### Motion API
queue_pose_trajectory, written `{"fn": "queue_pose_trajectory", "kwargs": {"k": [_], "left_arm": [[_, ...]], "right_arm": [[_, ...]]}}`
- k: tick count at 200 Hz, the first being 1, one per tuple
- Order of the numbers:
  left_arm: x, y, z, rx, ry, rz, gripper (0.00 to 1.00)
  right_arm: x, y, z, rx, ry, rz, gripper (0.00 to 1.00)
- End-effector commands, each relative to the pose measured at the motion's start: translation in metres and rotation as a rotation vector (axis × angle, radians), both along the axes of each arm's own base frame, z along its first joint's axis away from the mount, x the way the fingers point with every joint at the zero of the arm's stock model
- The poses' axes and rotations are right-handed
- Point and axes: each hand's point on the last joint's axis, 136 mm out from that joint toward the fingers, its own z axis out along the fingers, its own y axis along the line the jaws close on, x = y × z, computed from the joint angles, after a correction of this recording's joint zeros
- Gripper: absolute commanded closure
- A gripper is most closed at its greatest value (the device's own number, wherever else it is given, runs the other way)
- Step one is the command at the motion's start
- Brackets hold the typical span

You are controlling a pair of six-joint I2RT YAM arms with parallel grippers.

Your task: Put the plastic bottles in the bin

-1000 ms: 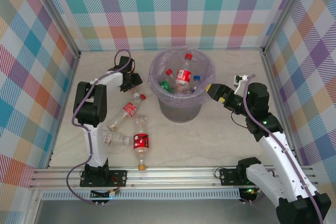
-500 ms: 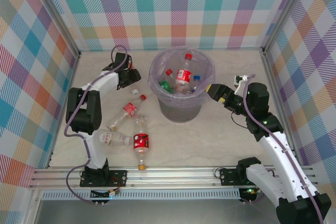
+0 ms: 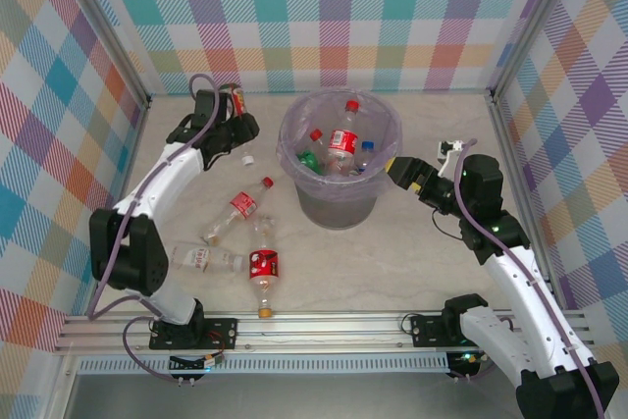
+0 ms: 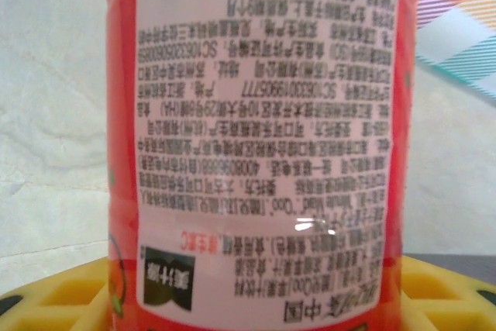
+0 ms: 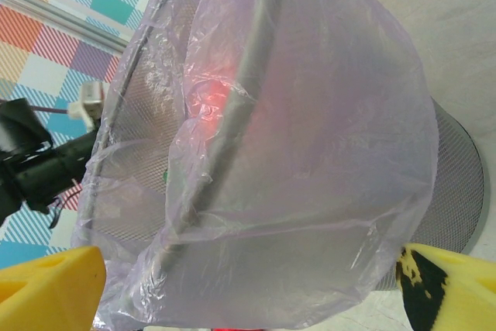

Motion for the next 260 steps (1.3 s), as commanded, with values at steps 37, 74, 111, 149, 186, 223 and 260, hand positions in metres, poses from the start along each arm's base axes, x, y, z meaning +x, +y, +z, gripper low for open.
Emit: {"fn": "queue_pose_trajectory", "kwargs": {"k": [37,74,111,149,186,223,260], "left_arm": [[-0.052,-0.011,0.089,-0.036,-0.185,-0.051,0.45],[-0.102,-0.049,0.17,-0.005,-0.336,-0.197,0.47],[-0.142,-0.106,0.222,0.016,-0.461,-0.4,0.53],[-0.143,-0.177,0.237,0.012,-0.561,-0.634,0.56],[-0.129,-0.235,0.213,0.043,-0.508,-0.78,0.57],[-0.106,-0.269,0.18,0.021,-0.457,-0.82,0.57],[-0.096,-0.296,0.157,-0.066,-0.405,-0.831,0.57]], "right_arm": [[-0.003,0.001,0.022,-0.004,-0.058,0.008,0.04],[-0.004,0.0,0.028,-0.012,-0.075,0.009,0.04],[-0.005,0.001,0.036,-0.01,-0.102,0.016,0.04],[-0.002,0.003,0.036,0.001,-0.113,0.022,0.04],[-0.005,-0.002,0.039,0.017,-0.128,-0.005,0.05],[-0.014,-0.014,0.051,-0.004,-0.214,-0.062,0.06],[-0.021,-0.029,0.052,-0.036,-0.217,-0.134,0.06]]}}
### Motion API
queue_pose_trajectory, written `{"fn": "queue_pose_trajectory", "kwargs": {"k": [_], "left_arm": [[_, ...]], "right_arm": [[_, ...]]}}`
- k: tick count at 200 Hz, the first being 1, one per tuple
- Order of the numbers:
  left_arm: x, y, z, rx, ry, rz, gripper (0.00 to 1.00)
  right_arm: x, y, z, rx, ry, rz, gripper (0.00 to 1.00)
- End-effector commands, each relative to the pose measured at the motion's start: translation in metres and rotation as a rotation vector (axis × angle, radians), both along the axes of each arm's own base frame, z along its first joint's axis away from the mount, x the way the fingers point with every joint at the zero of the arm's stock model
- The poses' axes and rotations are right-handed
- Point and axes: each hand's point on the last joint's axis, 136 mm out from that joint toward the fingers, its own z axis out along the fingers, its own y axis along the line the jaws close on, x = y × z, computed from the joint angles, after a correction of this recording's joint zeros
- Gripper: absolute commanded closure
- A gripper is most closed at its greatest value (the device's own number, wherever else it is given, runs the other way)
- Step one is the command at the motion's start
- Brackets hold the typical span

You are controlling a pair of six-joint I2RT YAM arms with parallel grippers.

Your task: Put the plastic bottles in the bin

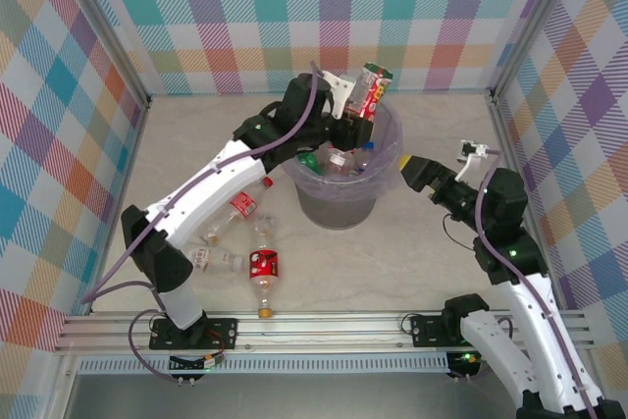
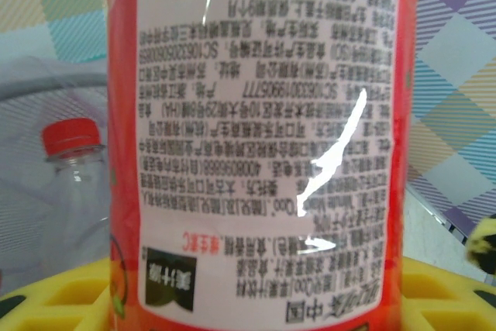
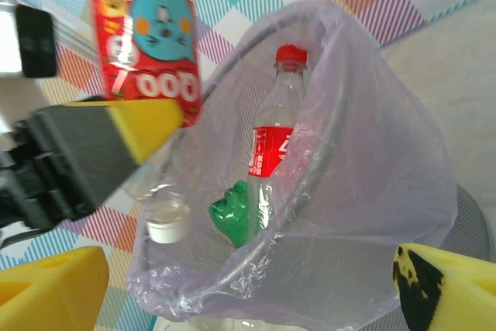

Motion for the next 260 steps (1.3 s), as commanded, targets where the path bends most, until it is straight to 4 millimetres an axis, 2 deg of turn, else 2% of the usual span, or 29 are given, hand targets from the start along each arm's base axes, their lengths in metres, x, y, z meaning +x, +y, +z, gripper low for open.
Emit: {"fn": "queue_pose_trajectory", "kwargs": {"k": [1,17,45,77,132,149,172,193,208,219,233,260], "left_arm": [[-0.003,-0.02,0.028,-0.12,-0.025,-0.046,0.57],[-0.002,-0.025,0.016,-0.101,-0.003,-0.043,0.57],[-0.002,-0.018,0.0,-0.067,0.018,-0.013,0.56],[-0.001,-0.006,-0.005,-0.025,0.006,0.026,0.53],[-0.006,-0.002,-0.019,0.014,0.024,0.025,0.44],[-0.007,0.0,-0.016,0.014,0.022,0.024,0.36],[-0.008,-0.001,0.003,-0.034,-0.017,0.015,0.19],[-0.007,-0.002,0.02,-0.075,-0.046,0.015,0.13],[-0.002,-0.002,0.027,-0.087,-0.065,0.035,0.14],[0.004,-0.002,0.025,-0.081,-0.069,0.061,0.18],[0.012,-0.004,0.015,-0.057,-0.053,0.083,0.26],[0.02,-0.015,-0.007,-0.025,-0.005,0.077,0.33]], "right_arm": [[0.0,-0.008,-0.003,-0.04,-0.01,-0.047,0.06],[0.002,-0.004,-0.005,-0.037,0.006,-0.026,0.06],[0.01,0.002,-0.017,-0.036,0.056,-0.003,0.06],[0.018,0.013,-0.025,-0.019,0.072,0.045,0.05],[0.032,0.028,-0.037,0.02,0.104,0.112,0.06],[0.033,0.029,-0.038,0.027,0.11,0.118,0.06],[0.033,0.025,-0.038,0.027,0.107,0.092,0.06],[0.033,0.02,-0.039,0.011,0.103,0.064,0.06],[0.033,0.02,-0.039,0.006,0.106,0.064,0.06],[0.033,0.021,-0.04,0.007,0.11,0.067,0.06],[0.034,0.02,-0.04,0.008,0.109,0.064,0.06],[0.033,0.018,-0.04,-0.006,0.105,0.05,0.06]]}}
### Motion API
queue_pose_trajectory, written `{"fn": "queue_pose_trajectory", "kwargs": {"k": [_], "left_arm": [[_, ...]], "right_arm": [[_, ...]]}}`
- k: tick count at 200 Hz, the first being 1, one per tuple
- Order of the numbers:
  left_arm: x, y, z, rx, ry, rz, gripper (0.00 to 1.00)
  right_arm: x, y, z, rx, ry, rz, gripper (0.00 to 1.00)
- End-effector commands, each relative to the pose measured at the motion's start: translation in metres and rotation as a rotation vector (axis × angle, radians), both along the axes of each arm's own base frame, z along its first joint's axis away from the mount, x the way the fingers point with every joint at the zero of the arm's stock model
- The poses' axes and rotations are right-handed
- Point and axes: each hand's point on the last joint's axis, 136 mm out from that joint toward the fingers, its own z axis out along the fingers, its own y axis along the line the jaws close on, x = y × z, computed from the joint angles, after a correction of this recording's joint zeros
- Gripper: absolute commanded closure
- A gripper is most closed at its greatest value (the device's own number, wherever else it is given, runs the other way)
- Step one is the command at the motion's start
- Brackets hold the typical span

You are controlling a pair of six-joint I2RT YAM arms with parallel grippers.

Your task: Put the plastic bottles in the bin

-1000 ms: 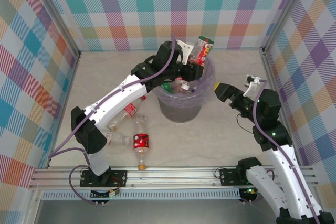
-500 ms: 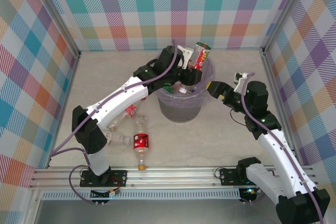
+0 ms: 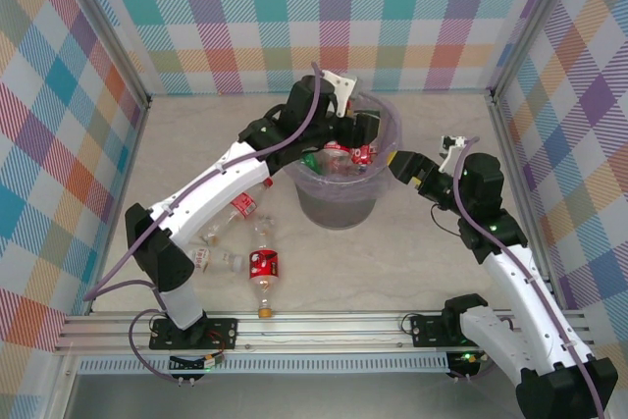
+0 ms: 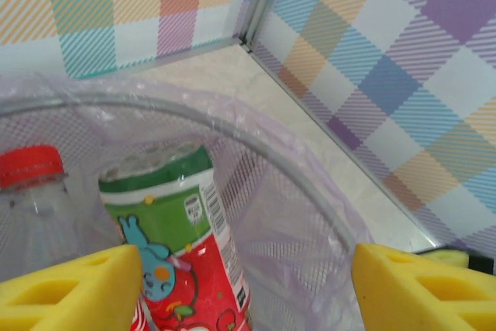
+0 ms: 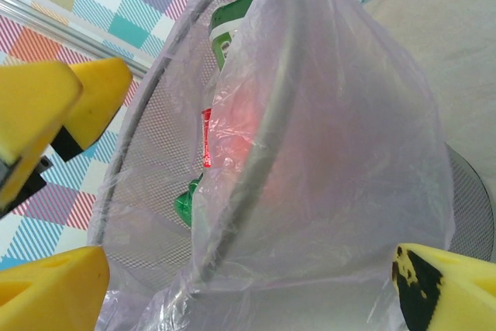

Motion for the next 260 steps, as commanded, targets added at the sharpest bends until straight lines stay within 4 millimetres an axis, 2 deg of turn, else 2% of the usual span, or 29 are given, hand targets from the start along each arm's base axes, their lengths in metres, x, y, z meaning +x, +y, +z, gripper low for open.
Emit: {"fn": "queue_pose_trajectory", "kwargs": {"k": [1,46,60,75,96,113,138,162,181,195,210,228,246,260], "left_arm": [[0.008,-0.011,-0.012,0.015,0.02,0.005,0.33],[0.016,-0.02,-0.029,0.015,0.061,0.014,0.41],[0.016,-0.018,-0.023,0.016,0.054,0.02,0.42],[0.011,-0.006,-0.006,0.022,0.023,0.039,0.41],[0.0,0.026,0.02,0.079,-0.013,0.096,0.34],[-0.013,0.065,0.03,0.145,-0.003,0.146,0.33],[-0.037,0.134,0.025,0.196,0.081,0.248,0.32],[-0.062,0.196,0.0,0.248,0.177,0.358,0.31],[-0.087,0.238,-0.032,0.299,0.273,0.455,0.27],[-0.114,0.261,-0.058,0.297,0.373,0.533,0.25],[-0.143,0.271,-0.086,0.199,0.447,0.572,0.27],[-0.169,0.28,-0.123,0.122,0.524,0.627,0.31],[-0.183,0.271,-0.156,0.141,0.579,0.623,0.32],[-0.184,0.259,-0.173,0.177,0.586,0.613,0.33]], "right_arm": [[0.0,-0.001,0.003,-0.012,-0.026,-0.01,0.06],[0.001,0.001,0.002,-0.02,-0.015,0.001,0.06],[0.0,0.0,0.005,-0.017,-0.023,-0.002,0.06],[-0.002,-0.002,0.006,-0.025,-0.029,-0.011,0.06],[-0.004,-0.004,0.01,-0.039,-0.04,-0.016,0.06],[-0.005,-0.004,0.013,-0.046,-0.046,-0.011,0.06],[-0.005,-0.004,0.016,-0.064,-0.057,-0.002,0.06],[-0.007,-0.004,0.021,-0.084,-0.065,0.006,0.06],[-0.009,-0.004,0.024,-0.096,-0.075,0.013,0.06],[-0.011,-0.005,0.027,-0.111,-0.072,0.017,0.06],[-0.013,-0.004,0.031,-0.127,-0.072,0.035,0.06],[-0.014,-0.001,0.034,-0.121,-0.08,0.048,0.06],[-0.012,0.001,0.033,-0.107,-0.072,0.052,0.06],[-0.01,0.001,0.031,-0.099,-0.062,0.049,0.06]]}}
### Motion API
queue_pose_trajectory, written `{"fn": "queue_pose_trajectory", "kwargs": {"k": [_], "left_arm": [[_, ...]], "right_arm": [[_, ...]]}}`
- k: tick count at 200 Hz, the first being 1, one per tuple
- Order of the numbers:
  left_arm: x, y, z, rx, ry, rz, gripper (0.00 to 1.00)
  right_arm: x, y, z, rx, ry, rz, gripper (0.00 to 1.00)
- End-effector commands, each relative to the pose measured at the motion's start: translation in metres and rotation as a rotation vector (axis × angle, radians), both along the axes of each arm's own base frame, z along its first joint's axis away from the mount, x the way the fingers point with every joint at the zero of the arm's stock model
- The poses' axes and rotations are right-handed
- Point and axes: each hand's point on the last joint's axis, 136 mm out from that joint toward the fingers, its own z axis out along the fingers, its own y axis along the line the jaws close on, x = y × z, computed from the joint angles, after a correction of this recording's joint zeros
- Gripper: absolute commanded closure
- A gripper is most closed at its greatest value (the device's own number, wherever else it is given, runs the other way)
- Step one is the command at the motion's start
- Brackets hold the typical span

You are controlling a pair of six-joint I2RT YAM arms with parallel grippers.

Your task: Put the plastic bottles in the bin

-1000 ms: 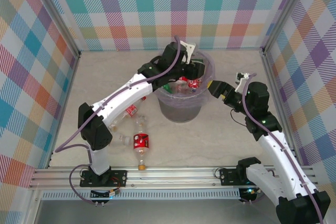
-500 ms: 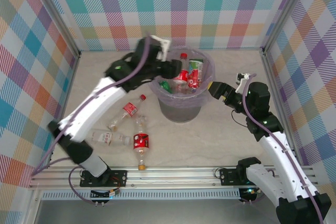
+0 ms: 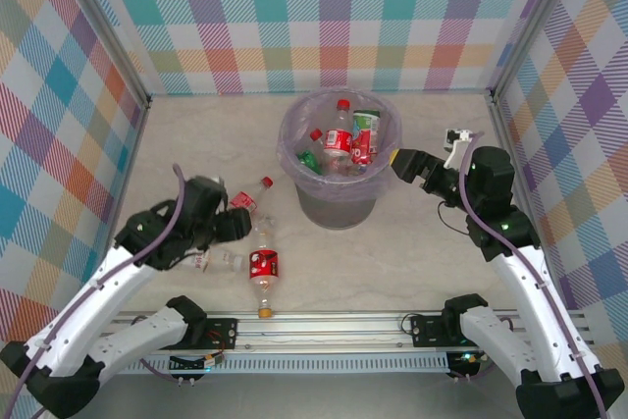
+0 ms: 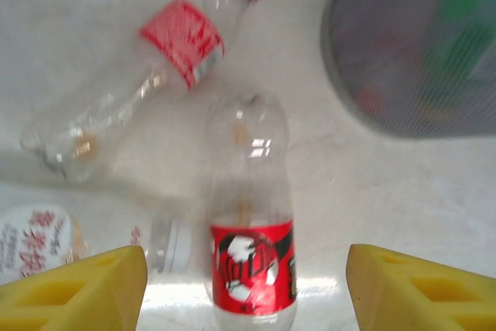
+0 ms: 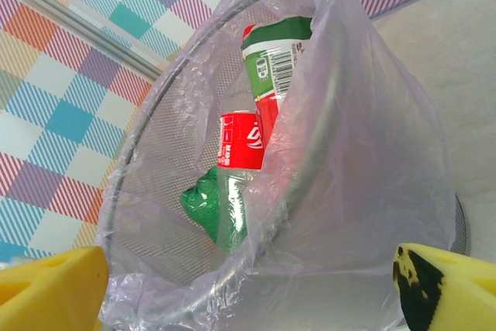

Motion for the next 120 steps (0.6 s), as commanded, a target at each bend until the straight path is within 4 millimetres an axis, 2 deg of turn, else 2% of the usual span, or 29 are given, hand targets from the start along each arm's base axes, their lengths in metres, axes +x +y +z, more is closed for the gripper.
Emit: {"fn": "queue_pose_trajectory", "kwargs": {"k": [1,28,47,81,120], "left_arm": [[-0.001,-0.017,-0.02,-0.046,0.031,0.065,0.33],[0.011,-0.046,-0.051,-0.078,0.069,0.03,0.32],[0.018,-0.059,-0.074,-0.062,0.111,0.009,0.28],[0.025,-0.069,-0.103,-0.003,0.174,-0.003,0.27],[0.027,-0.071,-0.122,0.002,0.189,0.003,0.21]], "right_arm": [[-0.001,0.005,0.004,0.004,-0.003,0.028,0.06],[-0.001,0.004,0.004,0.013,0.001,0.017,0.06],[-0.004,0.002,0.004,0.008,0.001,0.007,0.06],[-0.008,-0.002,0.004,0.0,0.002,-0.006,0.06],[-0.01,-0.005,0.007,-0.005,-0.006,-0.018,0.06]]}}
